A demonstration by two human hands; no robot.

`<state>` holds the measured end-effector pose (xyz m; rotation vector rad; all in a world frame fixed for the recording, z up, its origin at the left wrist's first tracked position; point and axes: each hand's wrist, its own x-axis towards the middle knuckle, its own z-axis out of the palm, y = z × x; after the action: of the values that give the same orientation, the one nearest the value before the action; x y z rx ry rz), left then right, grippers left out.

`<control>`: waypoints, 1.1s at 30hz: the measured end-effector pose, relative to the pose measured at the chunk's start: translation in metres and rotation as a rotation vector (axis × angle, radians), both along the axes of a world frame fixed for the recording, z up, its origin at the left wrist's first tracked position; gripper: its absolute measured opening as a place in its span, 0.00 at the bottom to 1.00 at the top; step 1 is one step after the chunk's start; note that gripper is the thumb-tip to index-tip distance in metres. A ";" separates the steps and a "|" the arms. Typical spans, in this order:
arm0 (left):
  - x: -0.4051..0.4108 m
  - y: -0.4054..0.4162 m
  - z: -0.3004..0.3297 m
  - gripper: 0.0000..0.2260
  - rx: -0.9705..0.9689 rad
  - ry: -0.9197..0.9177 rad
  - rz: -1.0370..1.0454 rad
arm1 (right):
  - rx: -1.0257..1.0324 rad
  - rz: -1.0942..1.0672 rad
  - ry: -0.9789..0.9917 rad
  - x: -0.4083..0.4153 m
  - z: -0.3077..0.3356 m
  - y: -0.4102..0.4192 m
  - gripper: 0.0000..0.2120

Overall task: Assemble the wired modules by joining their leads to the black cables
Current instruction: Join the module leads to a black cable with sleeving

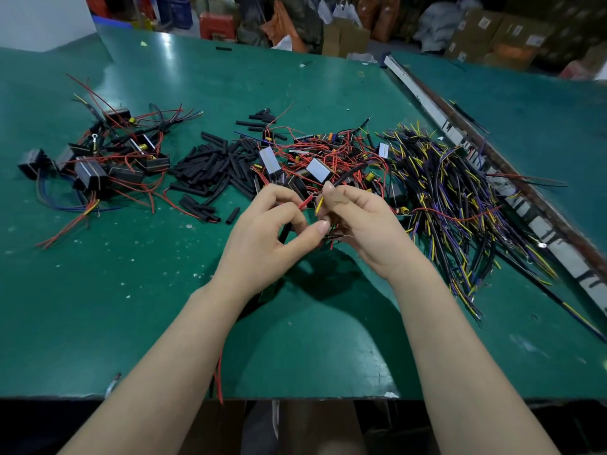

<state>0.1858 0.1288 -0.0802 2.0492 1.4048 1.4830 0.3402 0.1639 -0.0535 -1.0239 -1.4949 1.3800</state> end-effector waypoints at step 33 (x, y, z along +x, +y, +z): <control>0.000 -0.001 0.011 0.05 -0.091 -0.169 0.081 | -0.075 0.157 -0.068 0.008 0.000 0.001 0.05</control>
<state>0.1863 0.1275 -0.0693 1.7878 1.4736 1.5531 0.3478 0.1648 -0.0538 -1.0271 -1.6130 1.5350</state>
